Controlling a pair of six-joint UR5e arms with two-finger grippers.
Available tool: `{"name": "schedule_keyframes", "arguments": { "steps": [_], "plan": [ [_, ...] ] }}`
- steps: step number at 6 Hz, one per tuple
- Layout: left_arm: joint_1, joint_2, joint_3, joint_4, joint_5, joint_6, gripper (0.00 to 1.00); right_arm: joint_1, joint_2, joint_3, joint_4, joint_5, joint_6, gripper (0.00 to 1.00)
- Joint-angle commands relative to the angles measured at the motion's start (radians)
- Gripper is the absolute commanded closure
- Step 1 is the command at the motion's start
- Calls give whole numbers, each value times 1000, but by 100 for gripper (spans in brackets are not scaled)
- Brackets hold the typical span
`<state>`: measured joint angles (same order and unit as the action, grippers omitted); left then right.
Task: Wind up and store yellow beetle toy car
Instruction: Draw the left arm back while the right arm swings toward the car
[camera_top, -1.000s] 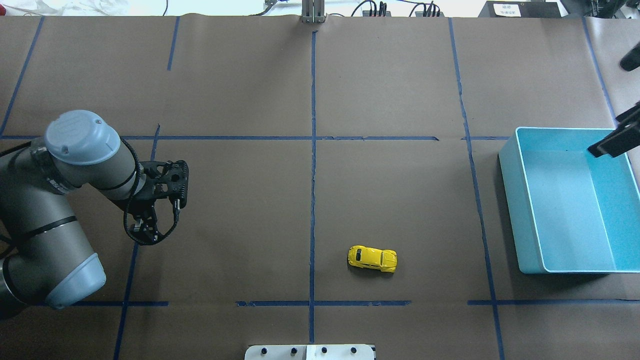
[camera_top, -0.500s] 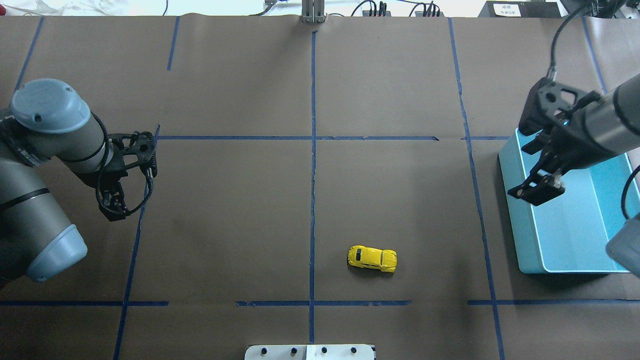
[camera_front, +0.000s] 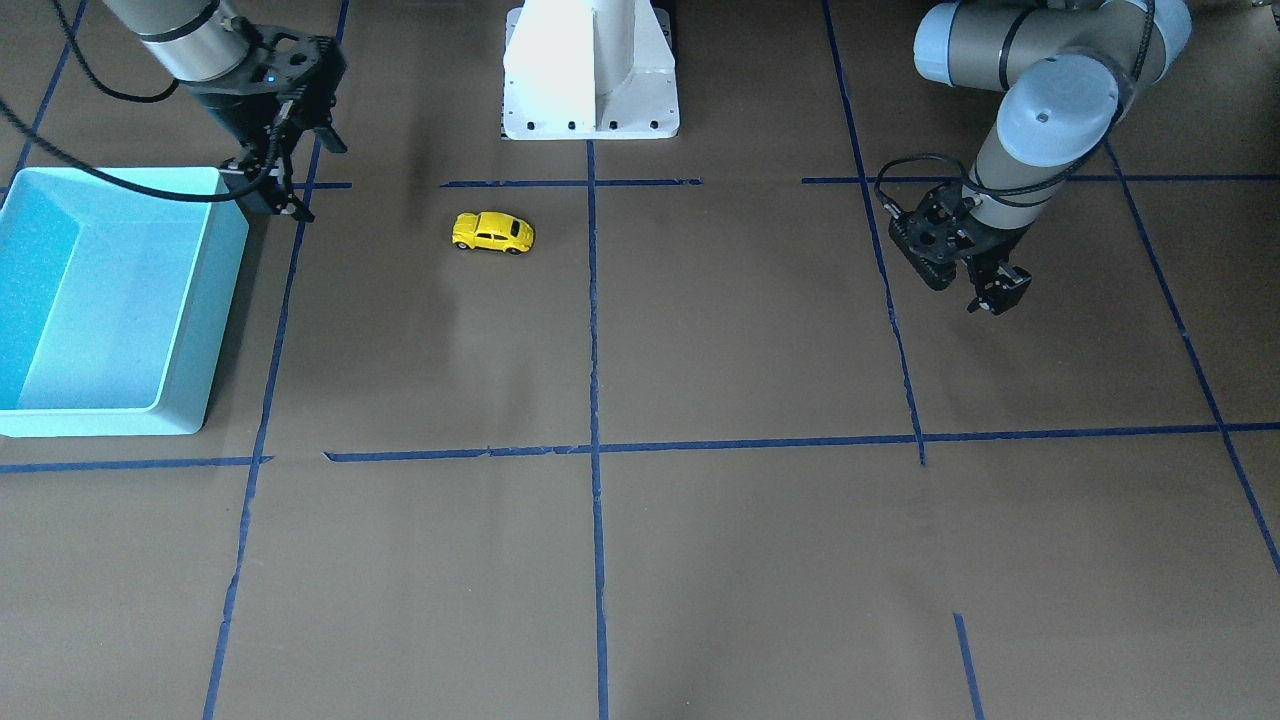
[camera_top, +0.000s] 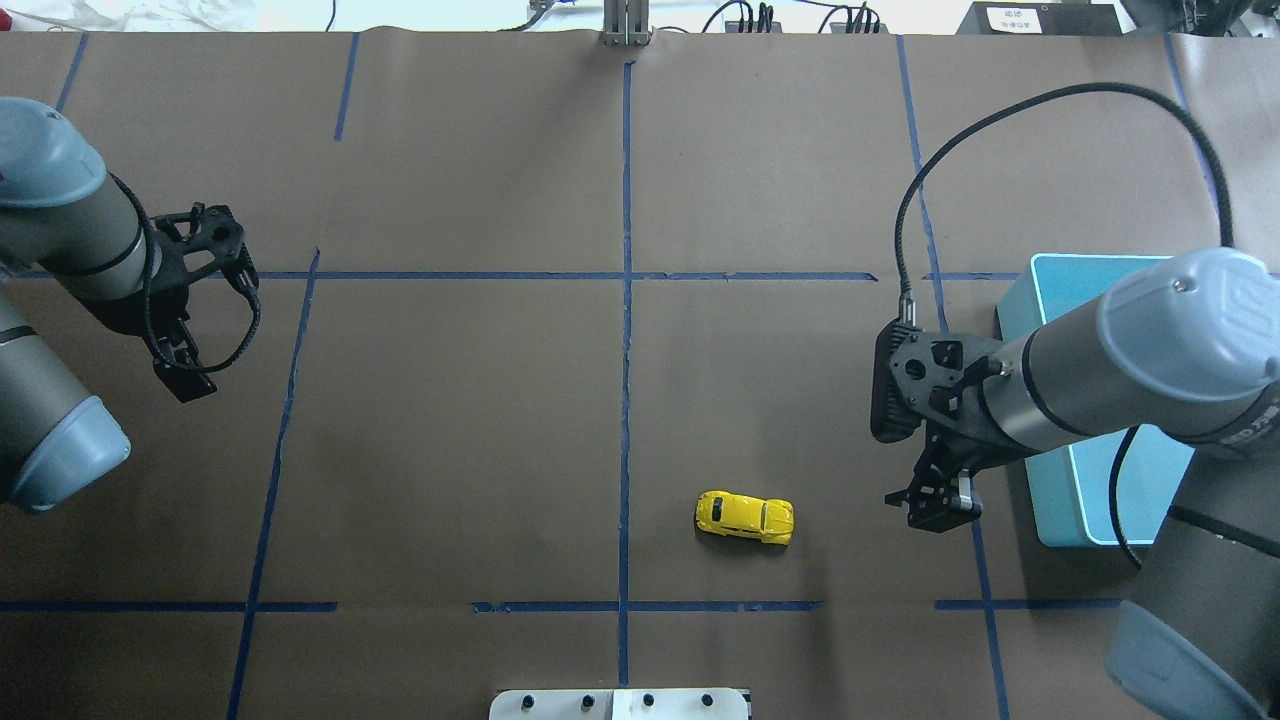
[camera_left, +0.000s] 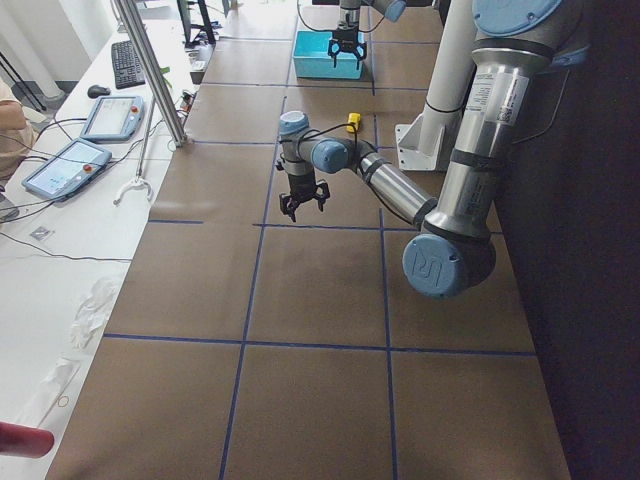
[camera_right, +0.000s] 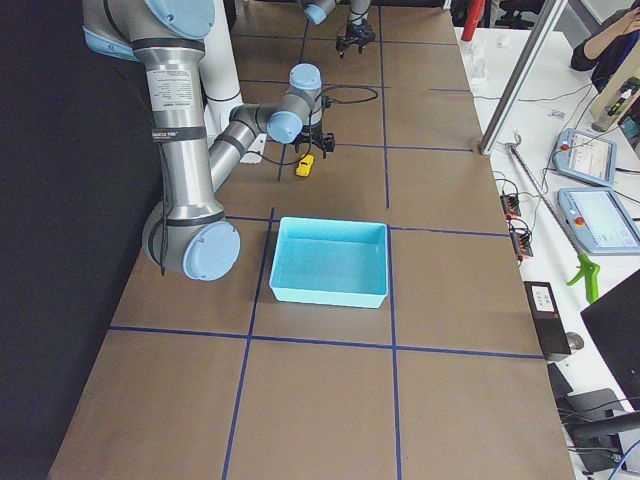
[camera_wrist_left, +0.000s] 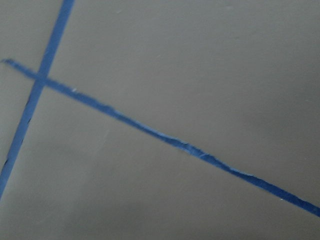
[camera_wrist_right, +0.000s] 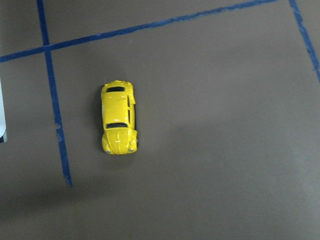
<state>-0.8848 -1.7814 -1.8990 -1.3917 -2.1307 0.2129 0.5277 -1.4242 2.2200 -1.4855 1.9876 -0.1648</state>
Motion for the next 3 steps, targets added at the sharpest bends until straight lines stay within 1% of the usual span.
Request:
{"name": "schedule_keyframes", "arguments": {
  "steps": [1, 2, 3],
  "plan": [
    [-127, 60, 15, 2, -113, -139, 0, -99, 22, -17, 7, -23, 1, 0],
    [-204, 66, 37, 5, -170, -147, 0, -119, 50, -63, 7, -24, 1, 0],
    [-279, 97, 63, 3, -292, -235, 0, -112, 89, -97, 5, -24, -1, 0]
  ]
}}
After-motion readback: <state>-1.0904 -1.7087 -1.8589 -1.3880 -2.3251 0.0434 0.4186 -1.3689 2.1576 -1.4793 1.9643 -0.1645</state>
